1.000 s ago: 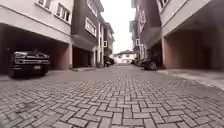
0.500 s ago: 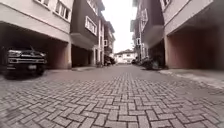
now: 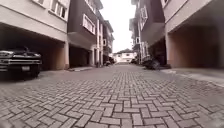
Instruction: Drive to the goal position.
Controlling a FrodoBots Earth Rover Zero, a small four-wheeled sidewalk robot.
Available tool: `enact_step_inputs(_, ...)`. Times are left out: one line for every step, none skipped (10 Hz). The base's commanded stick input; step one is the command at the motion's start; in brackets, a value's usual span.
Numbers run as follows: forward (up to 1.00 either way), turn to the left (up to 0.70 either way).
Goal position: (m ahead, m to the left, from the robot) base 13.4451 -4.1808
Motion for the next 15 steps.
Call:
enact_step_inputs(0.70,0.00)
enact_step_inputs(0.70,0.00)
enact_step_inputs(0.70,0.00)
enact_step_inputs(0.70,0.00)
enact_step_inputs(0.70,0.00)
enact_step_inputs(0.70,0.00)
enact_step_inputs(0.70,0.00)
enact_step_inputs(0.70,0.00)
enact_step_inputs(0.70,0.00)
enact_step_inputs(0.70,-0.25)
enact_step_inputs(0.70,-0.29)
enact_step_inputs(0.70,-0.10)
enact_step_inputs(0.70,0.00)
enact_step_inputs(0.70,0.00)
enact_step_inputs(0.70,0.00)
